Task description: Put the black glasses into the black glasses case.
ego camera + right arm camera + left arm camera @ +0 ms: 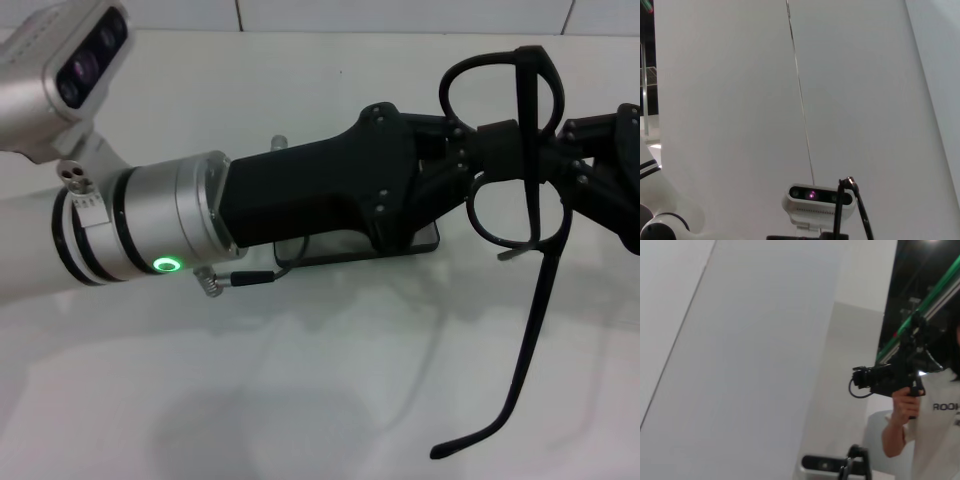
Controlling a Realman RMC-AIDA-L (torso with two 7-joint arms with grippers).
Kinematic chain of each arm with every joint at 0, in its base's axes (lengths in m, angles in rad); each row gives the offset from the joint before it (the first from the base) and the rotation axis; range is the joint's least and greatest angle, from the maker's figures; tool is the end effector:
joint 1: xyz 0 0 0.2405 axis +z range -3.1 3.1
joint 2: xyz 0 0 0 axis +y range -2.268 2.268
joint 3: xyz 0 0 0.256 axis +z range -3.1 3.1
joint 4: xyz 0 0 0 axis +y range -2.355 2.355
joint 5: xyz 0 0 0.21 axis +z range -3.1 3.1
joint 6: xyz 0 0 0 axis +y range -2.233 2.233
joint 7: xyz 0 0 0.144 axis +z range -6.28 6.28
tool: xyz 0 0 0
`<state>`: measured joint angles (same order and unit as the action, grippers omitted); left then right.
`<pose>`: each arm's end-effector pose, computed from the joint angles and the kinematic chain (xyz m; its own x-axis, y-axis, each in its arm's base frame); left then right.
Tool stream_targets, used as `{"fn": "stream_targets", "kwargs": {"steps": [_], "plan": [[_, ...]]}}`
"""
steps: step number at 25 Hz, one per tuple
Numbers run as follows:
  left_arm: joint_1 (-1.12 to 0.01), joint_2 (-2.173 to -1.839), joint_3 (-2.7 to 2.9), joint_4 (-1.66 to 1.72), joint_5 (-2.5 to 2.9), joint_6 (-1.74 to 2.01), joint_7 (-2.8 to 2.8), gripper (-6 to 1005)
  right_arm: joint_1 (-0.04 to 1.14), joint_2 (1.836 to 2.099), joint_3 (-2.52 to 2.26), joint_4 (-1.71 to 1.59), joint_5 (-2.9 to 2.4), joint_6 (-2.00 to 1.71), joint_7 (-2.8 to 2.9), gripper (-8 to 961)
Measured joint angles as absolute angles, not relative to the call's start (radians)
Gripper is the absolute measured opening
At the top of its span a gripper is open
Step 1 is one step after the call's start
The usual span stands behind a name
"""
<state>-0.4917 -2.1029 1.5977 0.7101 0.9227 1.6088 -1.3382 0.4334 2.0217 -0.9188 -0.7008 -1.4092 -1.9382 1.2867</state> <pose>-0.1230 0.2883 -0.0428 0.4661 0.2607 0.8454 0.1233 -0.9654 0.2298 0.2099 0.2897 0.0522 0.5603 -0.0467 -0.8270 -0.1383 -0.9897 -0.0379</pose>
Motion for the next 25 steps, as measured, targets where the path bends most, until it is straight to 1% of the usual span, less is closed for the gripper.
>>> {"fn": "stream_targets", "kwargs": {"steps": [7, 25], "plan": [[-0.498, -2.1, 1.611, 0.717, 0.923, 1.63, -1.333, 37, 0.434, 2.018, -0.91, -0.698, -1.41, -1.924, 1.276, 66], [-0.519, -2.1, 1.617, 0.707, 0.901, 1.635, -1.324, 37, 0.448, 2.021, -0.921, -0.683, -1.415, -1.911, 1.261, 65]]}}
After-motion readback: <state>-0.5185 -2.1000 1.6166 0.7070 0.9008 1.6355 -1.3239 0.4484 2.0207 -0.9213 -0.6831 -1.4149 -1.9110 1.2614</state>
